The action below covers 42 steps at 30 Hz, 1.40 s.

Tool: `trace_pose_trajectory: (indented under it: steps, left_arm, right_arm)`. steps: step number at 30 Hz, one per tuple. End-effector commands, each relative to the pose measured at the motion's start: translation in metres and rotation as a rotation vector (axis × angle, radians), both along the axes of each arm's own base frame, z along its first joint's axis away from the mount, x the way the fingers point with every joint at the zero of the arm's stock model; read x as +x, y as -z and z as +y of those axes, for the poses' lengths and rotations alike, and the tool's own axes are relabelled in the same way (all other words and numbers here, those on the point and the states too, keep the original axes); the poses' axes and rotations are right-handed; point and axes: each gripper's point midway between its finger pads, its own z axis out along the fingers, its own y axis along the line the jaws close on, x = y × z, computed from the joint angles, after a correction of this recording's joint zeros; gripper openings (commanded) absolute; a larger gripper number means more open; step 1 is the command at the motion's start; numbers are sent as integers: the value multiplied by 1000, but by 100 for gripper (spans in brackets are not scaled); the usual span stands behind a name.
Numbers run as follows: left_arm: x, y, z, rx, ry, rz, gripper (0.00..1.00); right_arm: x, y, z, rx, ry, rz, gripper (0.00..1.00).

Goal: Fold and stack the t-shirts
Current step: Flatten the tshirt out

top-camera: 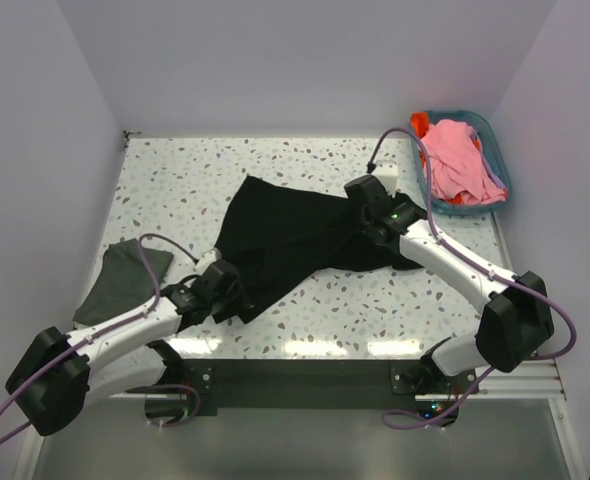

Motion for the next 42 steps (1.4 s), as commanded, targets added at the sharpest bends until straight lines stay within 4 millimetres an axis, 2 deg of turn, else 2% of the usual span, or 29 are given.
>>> trace_pose_trajectory:
  steps: [1,4,7,8,9,11,12,14,15,16,17,19,20,21,22,23,25,26,27,28,29,30,31,33,34,36,37,38,42]
  left_arm:
    - [-9,17,13,93,-58,74,56]
    - [-7,24,11,124,-46,93,54]
    - [-6,31,11,153,-33,108,44]
    - [-3,30,9,158,-26,104,39]
    - [-3,32,10,179,-14,114,27]
    - [7,27,9,196,-8,95,16]
    - [12,26,15,217,-8,97,0]
    - [28,16,19,195,-27,88,0]
    - [44,8,35,181,-66,64,0]
    - [53,-1,40,153,-85,46,0]
    - [67,-15,46,139,-108,4,0]
    - [89,-52,79,154,-189,-90,0]
    - [96,-61,79,153,-196,-113,0]
    - [97,-72,93,166,-227,-129,0]
    - [104,-87,98,165,-245,-162,0]
    - [102,-95,109,174,-269,-173,0]
    - [104,-108,120,179,-299,-204,0]
    - [105,-114,125,181,-312,-219,0]
    - [105,-120,134,187,-332,-235,0]
    - [106,-123,138,188,-338,-244,0]
    - [106,-124,142,192,-345,-246,0]
    - [107,-124,149,200,-359,-249,0]
    - [106,-122,151,197,-360,-242,0]
    - [108,-118,159,200,-369,-235,0]
    - [108,-114,157,188,-361,-225,0]
    - [111,-109,154,178,-346,-216,0]
    - [109,-104,151,162,-333,-206,0]
    - [110,-101,149,154,-329,-203,0]
    - [108,-93,144,134,-310,-192,0]
  right_arm:
    - [8,-1,4,37,11,-30,0]
    - [9,-3,6,42,7,-34,0]
    - [11,-3,8,49,1,-35,0]
    - [11,-4,8,51,0,-36,0]
    - [12,-3,10,54,-5,-34,0]
    - [12,-4,10,62,-4,-33,0]
    - [13,-3,11,63,-7,-32,0]
    - [12,-2,11,75,-11,-27,0]
    - [12,-6,10,87,-11,-34,0]
    - [11,-7,12,101,-18,-35,0]
    - [9,-7,11,109,-17,-37,0]
    - [0,-10,13,170,-19,-49,0]
    - [-5,-10,12,182,-27,-52,0]
    - [-10,-12,14,225,-27,-61,0]
    - [-23,5,12,241,-33,-34,0]
    - [-35,-5,17,318,-67,-54,0]
    - [-56,5,21,413,-71,-37,0]
    - [-80,16,22,470,-103,-14,0]
    - [-94,22,28,524,-112,5,0]
    - [-116,48,26,538,-121,61,0]
    - [-128,53,28,569,-133,76,1]
    - [-144,47,36,641,-170,68,8]
    - [-159,63,30,627,-157,113,21]
    - [-166,57,22,629,-149,87,32]
    - [-169,56,12,592,-129,95,43]
    - [-161,48,-4,510,-91,45,51]
    - [-157,38,-6,490,-87,32,54]
    - [-152,33,-7,465,-85,22,58]
    - [-126,30,-2,319,-97,40,61]
